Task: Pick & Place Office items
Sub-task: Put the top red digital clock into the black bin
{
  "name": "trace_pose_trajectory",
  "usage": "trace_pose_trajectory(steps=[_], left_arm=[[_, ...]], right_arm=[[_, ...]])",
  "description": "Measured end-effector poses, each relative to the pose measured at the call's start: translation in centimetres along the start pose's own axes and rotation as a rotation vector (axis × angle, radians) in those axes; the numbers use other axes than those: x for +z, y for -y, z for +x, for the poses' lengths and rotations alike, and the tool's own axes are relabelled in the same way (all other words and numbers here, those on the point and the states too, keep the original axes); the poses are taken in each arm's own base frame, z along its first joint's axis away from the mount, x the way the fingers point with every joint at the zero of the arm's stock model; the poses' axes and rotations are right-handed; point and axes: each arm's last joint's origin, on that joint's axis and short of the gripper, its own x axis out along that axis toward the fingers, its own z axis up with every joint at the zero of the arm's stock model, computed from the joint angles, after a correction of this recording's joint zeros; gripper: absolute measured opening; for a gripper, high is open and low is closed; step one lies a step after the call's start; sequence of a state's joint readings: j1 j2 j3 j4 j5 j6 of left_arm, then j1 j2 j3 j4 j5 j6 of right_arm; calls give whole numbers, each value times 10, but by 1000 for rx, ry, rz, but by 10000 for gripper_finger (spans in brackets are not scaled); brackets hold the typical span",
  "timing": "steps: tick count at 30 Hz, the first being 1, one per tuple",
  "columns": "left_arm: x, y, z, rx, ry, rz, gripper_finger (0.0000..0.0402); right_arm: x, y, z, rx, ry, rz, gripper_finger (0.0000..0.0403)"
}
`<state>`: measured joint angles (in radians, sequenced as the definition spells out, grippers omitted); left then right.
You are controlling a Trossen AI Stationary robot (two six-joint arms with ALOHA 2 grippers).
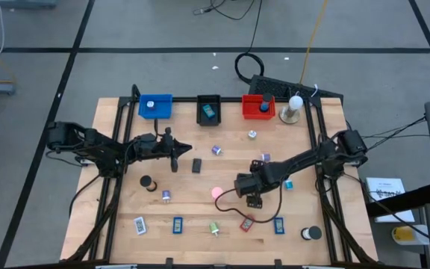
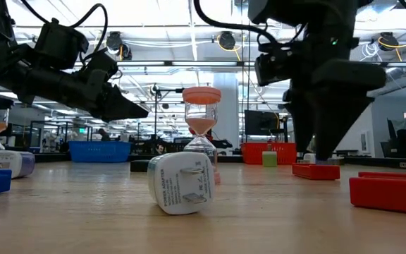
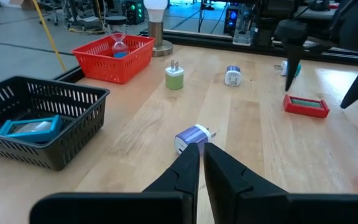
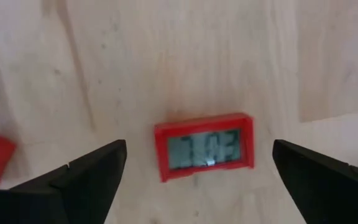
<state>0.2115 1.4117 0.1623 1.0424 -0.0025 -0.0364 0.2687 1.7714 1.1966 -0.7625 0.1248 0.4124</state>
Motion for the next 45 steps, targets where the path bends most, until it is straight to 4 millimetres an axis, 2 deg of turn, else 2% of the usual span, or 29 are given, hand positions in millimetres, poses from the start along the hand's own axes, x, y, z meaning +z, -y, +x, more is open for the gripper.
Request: trace_pose_trajectory(steps=[4, 11, 15, 27, 32, 39, 45], left_arm=[[0, 0, 0, 0, 0, 0, 31], [0, 0, 0, 0, 0, 1, 31], [0, 0, 0, 0, 0, 0, 31], [0, 0, 0, 0, 0, -1, 31], [0, 0, 0, -1, 0, -2, 31], [0, 0, 0, -1, 0, -2, 31], [1, 0, 0, -1, 8, -4, 31]], right_arm=[[-3, 6, 11, 47, -14, 10, 399], [-7, 11, 16, 39, -28, -20, 393], [-9, 11, 22, 68, -15, -31, 380], [-8, 12, 22, 73, -8, -33, 316], [-2, 10, 15, 78, 4, -33, 292], [11, 9, -4, 71, 9, -38, 295], [29, 24, -26, -11, 29, -63, 294]])
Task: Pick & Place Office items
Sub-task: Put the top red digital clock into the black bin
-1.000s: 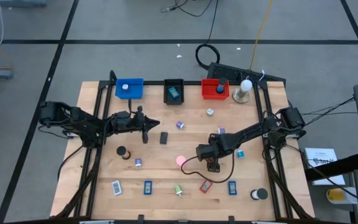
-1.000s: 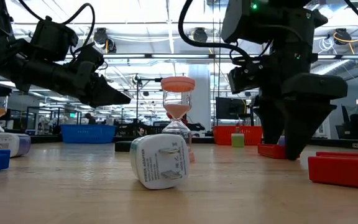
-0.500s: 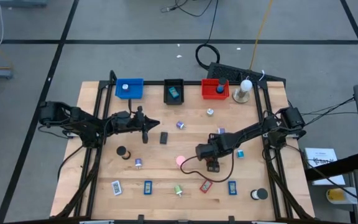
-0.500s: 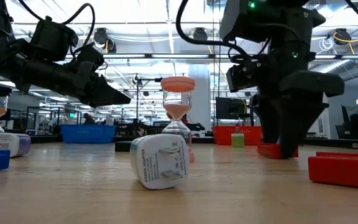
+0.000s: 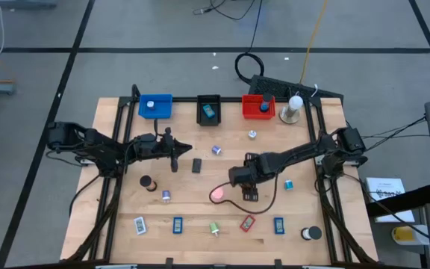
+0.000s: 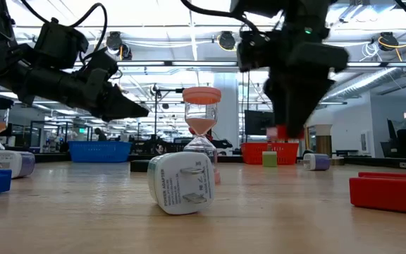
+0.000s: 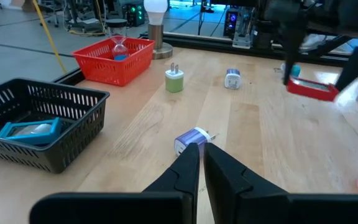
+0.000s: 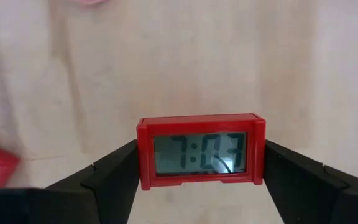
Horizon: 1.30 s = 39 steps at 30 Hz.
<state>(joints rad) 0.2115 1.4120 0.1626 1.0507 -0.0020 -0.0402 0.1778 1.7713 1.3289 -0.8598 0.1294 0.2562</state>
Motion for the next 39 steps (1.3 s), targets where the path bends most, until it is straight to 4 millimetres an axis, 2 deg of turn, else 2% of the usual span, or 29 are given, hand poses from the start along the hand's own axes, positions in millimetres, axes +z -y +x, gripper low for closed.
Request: trace_pose_trajectory(steps=[4, 8, 16, 27, 31, 33, 39], left_arm=[[2, 0, 1, 0, 8, -1, 31], [3, 0, 2, 0, 9, -3, 31], [2, 0, 2, 0, 4, -2, 31], [2, 0, 2, 0, 6, 5, 31], [3, 0, 2, -1, 9, 5, 31], [3, 0, 2, 0, 9, 4, 31], [3, 0, 2, 0, 9, 10, 31]], right_arm=[[15, 24, -14, -41, 24, -4, 294], [30, 58, -23, -85, 75, -4, 294], [54, 130, -26, -126, 302, 90, 294], [73, 196, -41, -209, 651, 165, 293], [79, 224, -31, -203, 753, 189, 293], [78, 238, -22, -172, 724, 199, 293], [90, 278, -8, -192, 664, 162, 293]])
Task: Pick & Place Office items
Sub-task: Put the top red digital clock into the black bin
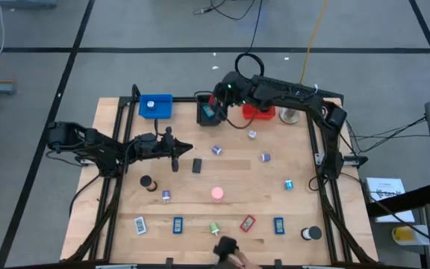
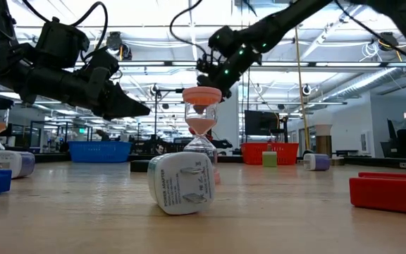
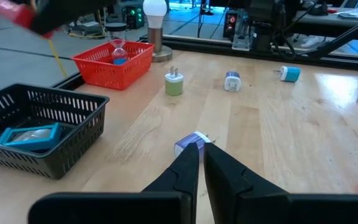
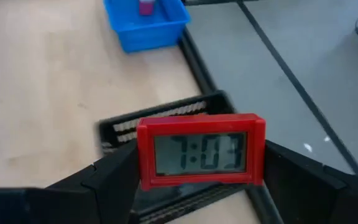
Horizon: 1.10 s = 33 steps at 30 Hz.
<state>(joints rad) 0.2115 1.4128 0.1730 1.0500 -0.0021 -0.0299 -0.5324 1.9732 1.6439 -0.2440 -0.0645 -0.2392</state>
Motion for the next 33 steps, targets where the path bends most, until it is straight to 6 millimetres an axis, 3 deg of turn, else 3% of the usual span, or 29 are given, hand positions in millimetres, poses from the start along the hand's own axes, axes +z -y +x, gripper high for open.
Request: trace_pose_trajectory(steps=[11, 33], left_arm=[[0, 0, 0, 8, 0, 1, 31], [0, 0, 0, 7, 0, 5, 31]], right_arm=[[-13, 25, 56, 95, -176, -116, 293], [-24, 27, 65, 153, -211, -94, 293]])
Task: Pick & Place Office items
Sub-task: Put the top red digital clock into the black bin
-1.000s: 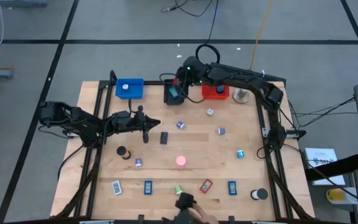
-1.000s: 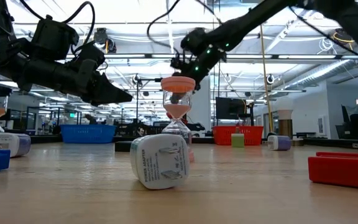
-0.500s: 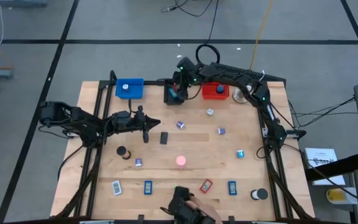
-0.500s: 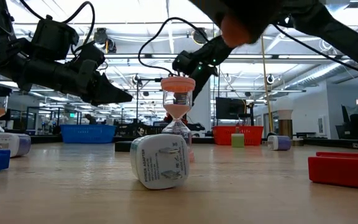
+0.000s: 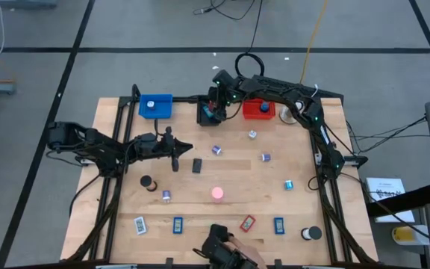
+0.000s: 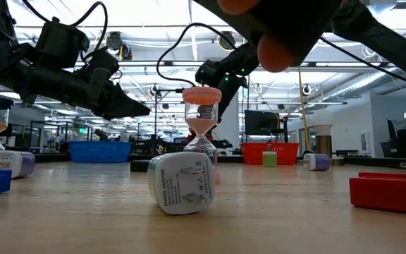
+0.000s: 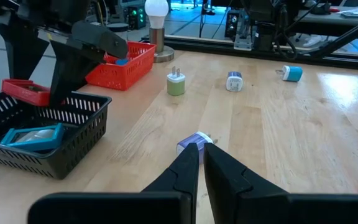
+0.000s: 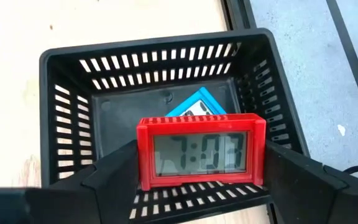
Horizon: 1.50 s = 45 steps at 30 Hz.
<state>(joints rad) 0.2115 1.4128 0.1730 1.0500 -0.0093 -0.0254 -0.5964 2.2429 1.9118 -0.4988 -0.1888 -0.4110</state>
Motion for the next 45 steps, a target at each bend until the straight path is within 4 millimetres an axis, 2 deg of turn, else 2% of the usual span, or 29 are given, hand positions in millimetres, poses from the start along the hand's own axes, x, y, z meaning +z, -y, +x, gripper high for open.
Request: trace_pose_trajectory(steps=[4, 11, 45], left_arm=[[0, 0, 0, 0, 0, 0, 31], [0, 0, 0, 0, 0, -2, 31], [0, 0, 0, 0, 1, -5, 31]], right_arm=[[0, 0, 0, -2, 2, 4, 293], [-10, 1, 16, 47, -14, 34, 293], [-7, 6, 13, 15, 11, 146, 314]])
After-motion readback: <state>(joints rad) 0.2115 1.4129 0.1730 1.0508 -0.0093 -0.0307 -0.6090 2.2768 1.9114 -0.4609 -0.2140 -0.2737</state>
